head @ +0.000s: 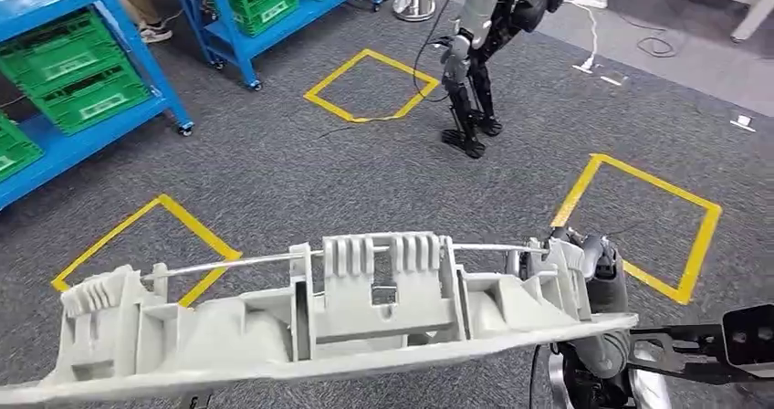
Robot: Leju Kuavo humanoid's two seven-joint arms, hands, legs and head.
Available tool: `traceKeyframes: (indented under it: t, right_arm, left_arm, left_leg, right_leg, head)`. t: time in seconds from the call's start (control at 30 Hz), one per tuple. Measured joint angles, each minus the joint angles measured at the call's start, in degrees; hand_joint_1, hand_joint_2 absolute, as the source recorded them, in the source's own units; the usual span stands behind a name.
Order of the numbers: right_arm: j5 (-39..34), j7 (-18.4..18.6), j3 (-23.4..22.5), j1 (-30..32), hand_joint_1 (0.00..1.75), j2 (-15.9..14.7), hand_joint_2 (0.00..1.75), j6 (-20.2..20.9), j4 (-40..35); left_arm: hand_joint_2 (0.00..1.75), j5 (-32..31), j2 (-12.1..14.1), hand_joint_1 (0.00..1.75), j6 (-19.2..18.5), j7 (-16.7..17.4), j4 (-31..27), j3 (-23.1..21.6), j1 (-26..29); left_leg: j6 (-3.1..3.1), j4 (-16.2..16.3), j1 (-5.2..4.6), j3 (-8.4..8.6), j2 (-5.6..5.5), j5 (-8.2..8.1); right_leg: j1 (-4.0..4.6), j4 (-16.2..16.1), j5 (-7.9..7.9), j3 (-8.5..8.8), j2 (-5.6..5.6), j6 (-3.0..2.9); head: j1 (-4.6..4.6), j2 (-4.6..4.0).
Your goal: Take the parts from the cabinet and place them on the table.
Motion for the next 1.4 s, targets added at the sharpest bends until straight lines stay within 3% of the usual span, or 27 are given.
traceKeyframes:
  t: [0.03, 0.07, 0.17, 0.2, 0.27, 0.33, 0.37, 0.4, 0.47, 0.53, 0.57, 0.6, 0.7, 0.73, 0.8, 0.87, 0.9, 0.93, 1.0, 1.03, 1.07, 1.1, 1.17, 1.23, 1.3, 1.33, 1.4]
  right_arm:
    - [0.0, 0.0, 0.0, 0.0, 1.75, 0.0, 1.75, 0.0, 0.0]
    - [0.0, 0.0, -0.1, -0.2, 1.75, 0.0, 1.75, 0.0, 0.0]
    - [0.0, 0.0, -0.2, 0.0, 1.75, 0.1, 1.75, 0.0, -0.1]
    - [-0.1, 0.0, -0.2, 0.0, 1.75, 0.0, 1.75, 0.0, -0.2]
    - [0.0, 0.0, -0.3, -0.2, 1.75, -0.1, 1.75, 0.0, -0.2]
    - [-0.1, -0.1, -0.3, -0.3, 1.75, -0.1, 1.75, 0.1, -0.2]
    - [-0.1, 0.0, -0.4, -0.2, 1.75, -0.2, 1.75, 0.1, -0.2]
    - [-0.1, 0.0, -0.4, -0.2, 1.75, -0.2, 1.75, 0.1, -0.2]
    - [-0.1, -0.1, -0.5, 0.0, 1.75, -0.3, 1.75, 0.2, -0.2]
    - [-0.2, -0.1, -0.7, 0.0, 1.75, -0.3, 1.75, 0.3, -0.2]
    - [-0.2, -0.1, -0.7, 0.0, 1.75, -0.3, 1.75, 0.3, -0.3]
    - [-0.2, -0.1, -0.8, 0.3, 1.75, -0.3, 1.75, 0.3, -0.4]
    - [-0.2, -0.2, -1.0, 0.4, 1.75, -0.4, 1.75, 0.3, -0.5]
    - [-0.2, -0.2, -1.0, 0.5, 1.75, -0.4, 1.75, 0.3, -0.5]
    - [-0.2, -0.2, -1.1, 0.4, 1.75, -0.4, 1.75, 0.3, -0.6]
    - [-0.2, -0.2, -1.1, 0.6, 1.75, -0.4, 1.75, 0.4, -0.5]
    - [-0.2, -0.2, -1.1, 0.8, 1.75, -0.4, 1.75, 0.5, -0.5]
    - [-0.3, -0.2, -1.2, 1.0, 1.75, -0.5, 1.75, 0.6, -0.5]
    - [-0.6, -0.3, -1.3, 1.2, 1.75, -0.6, 1.75, 1.0, -0.5]
    - [-1.0, -0.4, -1.4, 1.3, 1.75, -0.8, 1.75, 1.4, -0.5]
    - [-1.4, -0.6, -1.5, 1.6, 1.75, -1.0, 1.75, 1.5, -0.5]
    - [-1.7, -0.7, -1.8, 1.6, 1.75, -1.3, 1.75, 1.8, -0.5]
    - [-2.3, -0.9, -2.3, 2.6, 1.75, -2.0, 1.75, 2.4, -0.5]
    - [-2.6, -1.0, -3.2, 3.3, 1.75, -2.5, 1.75, 3.3, -0.6]
    - [-2.7, -1.0, -4.2, 4.3, 1.75, -3.1, 1.75, 4.1, -0.8]
    - [-2.7, -1.1, -4.8, 4.7, 1.75, -3.1, 1.75, 4.4, -1.2]
    - [-2.7, -1.0, -5.7, 6.0, 1.75, -3.2, 1.75, 4.6, -1.6]
  left_arm:
    - [1.75, 0.0, 0.2, 0.0, 0.0, 0.0, 0.0, 0.0, 0.0]
    - [1.75, -0.1, 0.2, 0.0, 0.0, 0.0, 0.0, 0.1, 0.1]
    - [1.75, -0.1, 0.4, 0.0, 0.0, 0.0, -0.2, 0.2, 0.3]
    - [1.75, -0.2, 0.3, 0.0, -0.1, 0.0, -0.4, 0.2, 0.3]
    - [1.75, -0.2, 0.2, 0.0, -0.1, 0.0, -0.6, 0.3, 0.2]
    - [1.75, -0.2, 0.2, 0.0, -0.1, 0.0, -0.7, 0.5, 0.5]
    - [1.75, -0.2, 0.2, 0.0, -0.1, 0.0, -0.7, 0.5, 0.6]
    - [1.75, -0.2, 0.2, 0.0, -0.1, 0.0, -0.7, 0.5, 0.7]
    - [1.75, -0.6, 0.2, 0.0, -0.5, 0.1, -1.0, 0.5, 0.7]
    - [1.75, -1.0, 0.0, 0.0, -0.6, 0.2, -1.4, 0.5, 0.6]
    - [1.75, -1.1, 0.1, 0.0, -0.6, 0.2, -1.6, 0.5, 0.6]
    - [1.75, -1.2, 0.2, 0.0, -0.7, 0.3, -1.7, 0.6, 0.6]
    - [1.75, -1.2, -0.1, 0.0, -1.0, 0.4, -2.1, 0.8, 0.6]
    - [1.75, -1.2, -0.1, 0.0, -1.0, 0.4, -2.2, 0.9, 0.6]
    - [1.75, -1.2, -0.1, 0.0, -1.0, 0.3, -2.3, 1.0, 0.7]
    - [1.75, -1.1, -0.2, 0.0, -1.0, 0.4, -2.3, 1.2, 1.2]
    - [1.75, -1.1, -0.3, 0.0, -1.0, 0.4, -2.3, 1.4, 1.5]
    - [1.75, -1.0, -0.4, 0.0, -1.0, 0.4, -2.3, 1.4, 1.7]
    - [1.75, -0.9, -0.8, 0.0, -0.8, 0.3, -2.3, 1.5, 1.8]
    - [1.75, -0.7, -1.0, 0.0, -0.5, 0.3, -2.3, 1.6, 1.9]
    - [1.75, -0.6, -1.1, 0.0, -0.2, 0.3, -2.3, 1.7, 1.9]
    - [1.75, -0.6, -1.5, 0.0, 0.1, 0.3, -2.4, 1.9, 2.2]
    - [1.75, -0.7, -2.5, 0.0, 0.7, 0.4, -2.4, 2.0, 2.3]
    - [1.75, -1.4, -3.3, 0.0, 1.0, 0.7, -2.7, 2.2, 2.5]
    - [1.75, -2.4, -4.3, 0.0, 1.1, 0.8, -2.7, 2.2, 2.7]
    - [1.75, -2.8, -4.8, 0.0, 0.9, 0.8, -2.6, 2.2, 2.9]
    - [1.75, -3.0, -5.4, 0.0, 0.9, 0.8, -2.4, 2.2, 3.4]
  left_leg:
    - [0.64, -4.2, 0.03, 2.1, -3.3, 0.65]
    - [0.96, -4.8, 0.07, 2.28, -4.82, 0.42]
    - [1.42, -4.8, -0.5, 1.96, -2.95, 0.67]
    - [2.09, -5.8, -0.35, 2.27, -1.91, 1.43]
    - [2.54, -6.8, -0.1, 2.33, -0.43, 2.24]
    - [2.67, -6.8, -0.29, 1.94, 1.36, 2.36]
    - [2.68, -6.7, -0.33, 1.71, 2.41, 2.43]
    - [2.62, -6.7, -0.36, 1.57, 3.2, 2.47]
    - [2.53, -6.6, -0.34, 1.5, 4.69, 2.48]
    - [2.03, -5.9, -0.28, 1.45, 5.79, 2.15]
    - [1.5, -5.5, -0.81, 1.11, 6.33, 1.76]
    - [1.22, -5.2, -0.84, 1.11, 6.63, 1.66]
    - [0.67, -5.1, -0.55, 1.09, 7.76, 1.82]
    - [0.13, -4.7, -0.17, 0.85, 6.65, 1.19]
    - [-0.28, 1.2, 0.17, -1.42, 2.72, -3.2]
    - [-0.41, 10.7, 0.16, -5.74, 1.75, -7.35]
    - [-0.29, 13.8, 0.17, -7.19, 1.65, -7.86]
    - [-0.04, 13.3, 0.15, -7.03, 1.62, -6.86]
    - [0.79, 5.6, 0.08, -3.34, 0.95, -2.03]
    - [1.46, -0.5, -0.02, -0.35, -0.46, 0.92]
    - [2.17, -3.5, 0.0, 1.2, -3.71, 1.13]
    - [2.38, -3.8, -0.02, 1.04, -4.46, 1.31]
    - [2.63, -4.1, -0.52, 1.07, -3.16, 1.26]
    - [3.03, -6.3, -0.2, 1.67, -1.39, 2.28]
    - [3.56, -7.4, -0.28, 2.09, -0.05, 3.11]
    - [3.55, -7.4, -0.42, 1.92, 0.86, 3.11]
    - [3.54, -7.3, -0.58, 1.69, 2.66, 3.1]
  right_leg:
    - [-0.28, 0.0, 0.16, -0.06, 0.47, 0.2]
    - [0.08, 0.1, 0.54, -0.55, 0.99, 0.74]
    - [-0.63, -0.2, 1.4, -1.27, 2.89, 1.78]
    - [-0.32, -0.4, 1.69, -1.44, 3.31, 2.22]
    - [0.05, 2.9, -0.62, -3.49, -2.16, 1.42]
    - [-0.08, 12.0, -4.72, -7.53, -3.44, 1.0]
    - [-0.18, 16.7, -6.3, -9.53, -3.54, 1.15]
    - [-0.29, 18.5, -6.67, -10.08, -3.61, 1.61]
    - [-0.46, 13.4, -4.87, -6.47, -4.1, 2.8]
    - [-0.57, 2.0, -1.69, 0.44, -6.4, 3.73]
    - [-0.06, 0.1, -2.08, 1.8, -7.72, 3.06]
    - [-0.12, -0.2, -1.64, 1.5, -6.81, 2.31]
    - [-0.01, -0.1, -1.3, 0.98, -5.37, 1.55]
    - [-0.5, -0.2, -1.09, 1.03, -4.86, 1.17]
    - [-0.39, -0.2, -0.92, 0.86, -4.12, 0.61]
    - [-0.09, -0.2, -0.74, 0.57, -2.96, 0.35]
    - [0.11, -0.1, -0.65, 0.47, -2.27, 0.21]
    - [0.23, -0.1, -0.53, 0.47, -1.61, 0.05]
    - [0.45, -0.1, -0.47, 0.61, -0.21, 0.12]
    - [0.46, -0.1, -0.43, 0.81, 0.5, 0.18]
    - [0.14, -0.2, -0.35, 0.71, 0.85, 0.31]
    - [0.51, -0.1, 0.0, 0.33, 1.36, 0.86]
    - [-0.35, -0.2, 0.4, -0.31, 2.61, 1.49]
    - [0.13, -0.6, 0.85, -0.52, 3.46, 2.31]
    - [0.39, 4.1, -2.01, -3.29, -1.93, 1.57]
    - [0.28, 8.7, -3.99, -5.41, -2.9, 1.46]
    - [-0.03, 16.9, -6.89, -9.12, -3.46, 1.78]
  head:
    - [0.02, 0.0]
    - [0.22, 0.0]
    - [-0.31, 0.0]
    - [-0.28, 0.0]
    - [0.11, 0.0]
    - [0.15, 0.0]
    - [0.2, 0.0]
    - [0.15, 0.0]
    - [0.17, 0.0]
    - [0.2, 0.0]
    - [0.17, 0.0]
    - [0.02, 0.0]
    - [0.09, 0.0]
    - [0.04, 0.0]
    - [0.02, 0.0]
    - [0.02, 0.0]
    - [0.04, 0.0]
    - [0.02, 0.0]
    - [0.02, 0.0]
    - [0.04, 0.0]
    - [0.13, 0.0]
    - [0.28, 0.0]
    - [-0.44, 0.0]
    - [-0.33, 0.0]
    - [0.0, 0.0]
    - [0.09, 0.0]
    - [0.09, 0.0]
